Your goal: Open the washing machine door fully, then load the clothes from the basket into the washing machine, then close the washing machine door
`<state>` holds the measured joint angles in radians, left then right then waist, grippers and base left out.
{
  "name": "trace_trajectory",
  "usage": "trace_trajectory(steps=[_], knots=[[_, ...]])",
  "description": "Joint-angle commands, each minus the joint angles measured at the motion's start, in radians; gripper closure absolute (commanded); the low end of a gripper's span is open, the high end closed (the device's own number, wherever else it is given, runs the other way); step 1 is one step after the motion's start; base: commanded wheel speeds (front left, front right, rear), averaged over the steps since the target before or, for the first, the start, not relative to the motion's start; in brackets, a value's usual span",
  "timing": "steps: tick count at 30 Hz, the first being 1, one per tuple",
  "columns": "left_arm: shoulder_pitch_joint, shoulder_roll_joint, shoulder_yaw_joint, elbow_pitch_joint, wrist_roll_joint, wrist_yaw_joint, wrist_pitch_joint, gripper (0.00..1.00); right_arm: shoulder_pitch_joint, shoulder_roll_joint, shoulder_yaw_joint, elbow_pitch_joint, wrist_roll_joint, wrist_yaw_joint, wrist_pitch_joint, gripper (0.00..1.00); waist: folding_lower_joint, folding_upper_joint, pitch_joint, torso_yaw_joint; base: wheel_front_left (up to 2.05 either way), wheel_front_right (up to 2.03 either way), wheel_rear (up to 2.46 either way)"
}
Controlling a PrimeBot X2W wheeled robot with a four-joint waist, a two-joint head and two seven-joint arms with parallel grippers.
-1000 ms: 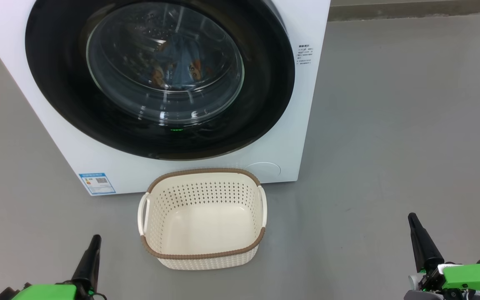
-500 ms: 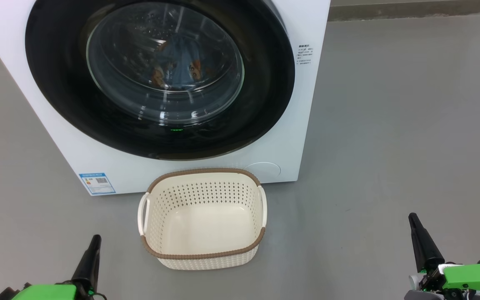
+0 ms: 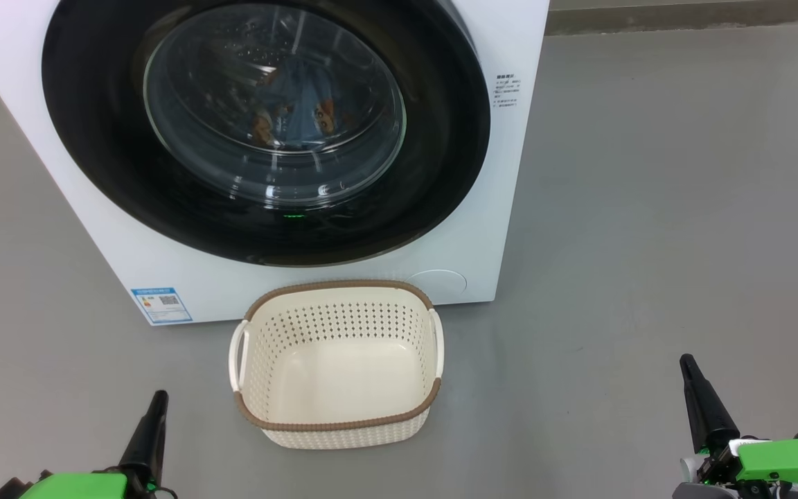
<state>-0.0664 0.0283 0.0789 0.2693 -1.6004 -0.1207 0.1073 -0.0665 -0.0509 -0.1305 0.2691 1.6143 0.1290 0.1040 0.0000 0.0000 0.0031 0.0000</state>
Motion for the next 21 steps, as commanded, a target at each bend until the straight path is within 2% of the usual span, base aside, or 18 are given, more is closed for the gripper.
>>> trace_trajectory(steps=[1,21], knots=[[-0.042,0.022,0.035,-0.024,-0.008,-0.010,0.006,1.00,-0.041,-0.003,0.022,-0.025,-0.002,0.002,0.005,1.00,0.0000,0.0000,0.000,0.000,0.00,0.00,0.00],[-0.042,0.022,0.035,-0.024,-0.008,-0.010,0.006,1.00,-0.041,-0.002,0.020,-0.025,-0.003,0.002,0.006,1.00,0.0000,0.0000,0.000,0.000,0.00,0.00,0.00]])
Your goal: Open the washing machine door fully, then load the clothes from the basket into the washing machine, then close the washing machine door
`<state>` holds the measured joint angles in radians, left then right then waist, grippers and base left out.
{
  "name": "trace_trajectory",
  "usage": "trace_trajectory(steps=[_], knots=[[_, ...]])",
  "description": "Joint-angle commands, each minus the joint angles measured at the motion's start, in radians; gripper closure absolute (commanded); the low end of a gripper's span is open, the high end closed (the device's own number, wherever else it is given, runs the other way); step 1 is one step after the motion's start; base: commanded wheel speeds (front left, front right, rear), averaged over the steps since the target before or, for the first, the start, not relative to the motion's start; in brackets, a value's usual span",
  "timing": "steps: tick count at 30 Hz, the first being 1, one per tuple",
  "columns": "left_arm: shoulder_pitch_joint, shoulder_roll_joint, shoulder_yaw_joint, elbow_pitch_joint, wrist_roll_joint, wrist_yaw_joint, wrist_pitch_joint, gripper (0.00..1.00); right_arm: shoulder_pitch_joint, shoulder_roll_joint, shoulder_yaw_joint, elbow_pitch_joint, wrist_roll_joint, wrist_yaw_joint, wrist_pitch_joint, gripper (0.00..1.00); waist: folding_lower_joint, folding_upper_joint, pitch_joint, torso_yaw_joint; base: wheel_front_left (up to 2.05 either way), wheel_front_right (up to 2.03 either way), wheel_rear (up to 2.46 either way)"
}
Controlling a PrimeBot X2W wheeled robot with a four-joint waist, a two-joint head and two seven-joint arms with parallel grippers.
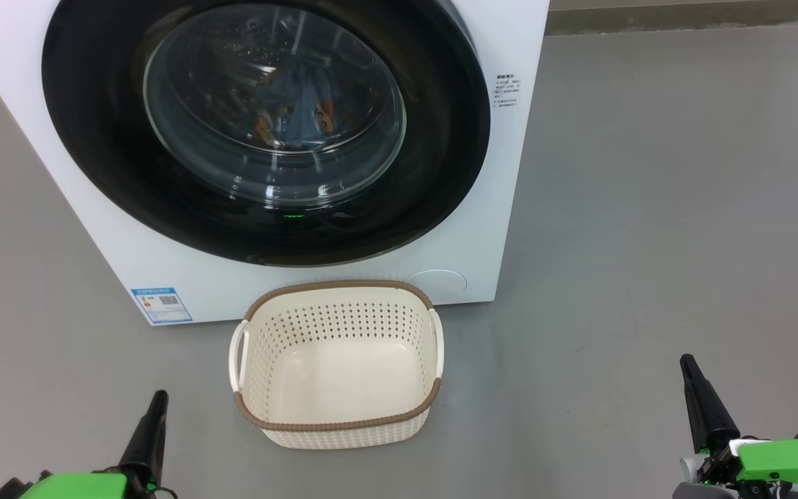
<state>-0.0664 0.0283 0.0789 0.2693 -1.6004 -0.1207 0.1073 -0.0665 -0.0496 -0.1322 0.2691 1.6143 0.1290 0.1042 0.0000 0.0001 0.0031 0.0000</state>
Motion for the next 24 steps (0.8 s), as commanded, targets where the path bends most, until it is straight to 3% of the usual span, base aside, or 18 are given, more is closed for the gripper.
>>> trace_trajectory(steps=[1,24], knots=[[-0.042,0.022,0.035,-0.024,-0.008,-0.010,0.006,1.00,-0.041,-0.004,0.022,-0.025,-0.003,0.002,0.006,1.00,0.0000,-0.0001,0.000,0.000,0.00,0.00,0.00],[-0.042,0.022,0.035,-0.024,-0.008,-0.010,0.006,1.00,-0.041,-0.003,0.020,-0.024,-0.004,0.002,0.007,1.00,0.0000,-0.0001,0.000,0.000,0.00,0.00,0.00]])
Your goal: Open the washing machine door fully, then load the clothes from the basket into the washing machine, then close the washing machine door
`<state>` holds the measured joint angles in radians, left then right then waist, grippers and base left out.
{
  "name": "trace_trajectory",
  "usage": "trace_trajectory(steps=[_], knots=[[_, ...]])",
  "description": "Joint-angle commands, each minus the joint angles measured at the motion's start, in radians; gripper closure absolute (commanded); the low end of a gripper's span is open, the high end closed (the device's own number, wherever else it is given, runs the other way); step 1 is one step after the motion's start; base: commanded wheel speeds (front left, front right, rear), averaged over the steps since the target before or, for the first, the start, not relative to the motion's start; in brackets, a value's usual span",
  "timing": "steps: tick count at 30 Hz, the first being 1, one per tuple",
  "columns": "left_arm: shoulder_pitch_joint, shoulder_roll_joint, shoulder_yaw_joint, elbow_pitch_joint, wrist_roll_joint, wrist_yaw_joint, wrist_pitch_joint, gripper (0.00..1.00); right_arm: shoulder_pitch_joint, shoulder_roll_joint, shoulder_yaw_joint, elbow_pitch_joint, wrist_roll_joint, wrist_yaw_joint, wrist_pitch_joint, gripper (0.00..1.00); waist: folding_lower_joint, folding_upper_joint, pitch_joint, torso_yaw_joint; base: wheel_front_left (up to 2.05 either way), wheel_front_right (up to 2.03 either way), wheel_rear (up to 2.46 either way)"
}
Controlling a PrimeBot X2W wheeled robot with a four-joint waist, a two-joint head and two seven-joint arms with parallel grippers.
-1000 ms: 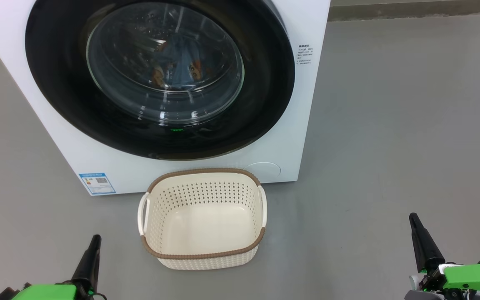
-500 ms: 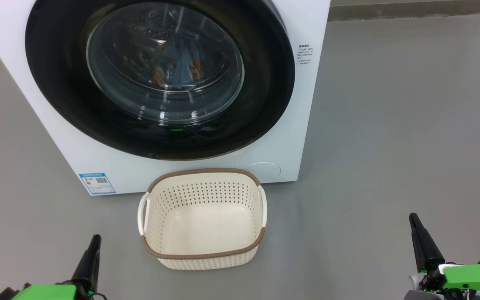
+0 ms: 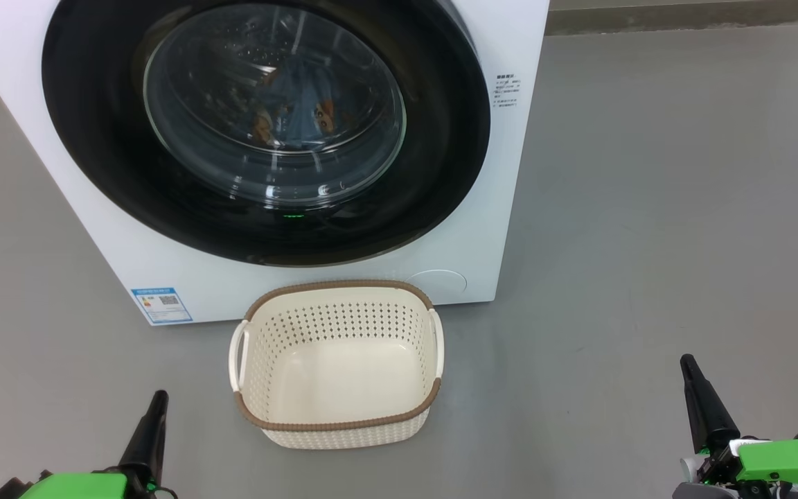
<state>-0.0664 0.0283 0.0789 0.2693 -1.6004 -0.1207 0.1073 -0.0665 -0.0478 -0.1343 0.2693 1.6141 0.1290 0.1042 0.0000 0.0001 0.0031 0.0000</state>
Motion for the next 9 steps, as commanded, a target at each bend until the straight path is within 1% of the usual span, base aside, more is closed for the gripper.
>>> trace_trajectory(steps=[1,9], knots=[[-0.042,0.022,0.035,-0.024,-0.008,-0.010,0.006,1.00,-0.041,-0.004,0.022,-0.025,-0.004,0.002,0.007,1.00,0.0000,-0.0001,0.000,0.000,0.00,0.00,0.00],[-0.042,0.022,0.035,-0.024,-0.008,-0.010,0.006,1.00,-0.041,-0.004,0.022,-0.025,-0.004,0.002,0.008,1.00,0.0000,-0.0001,0.000,0.000,0.00,0.00,0.00]])
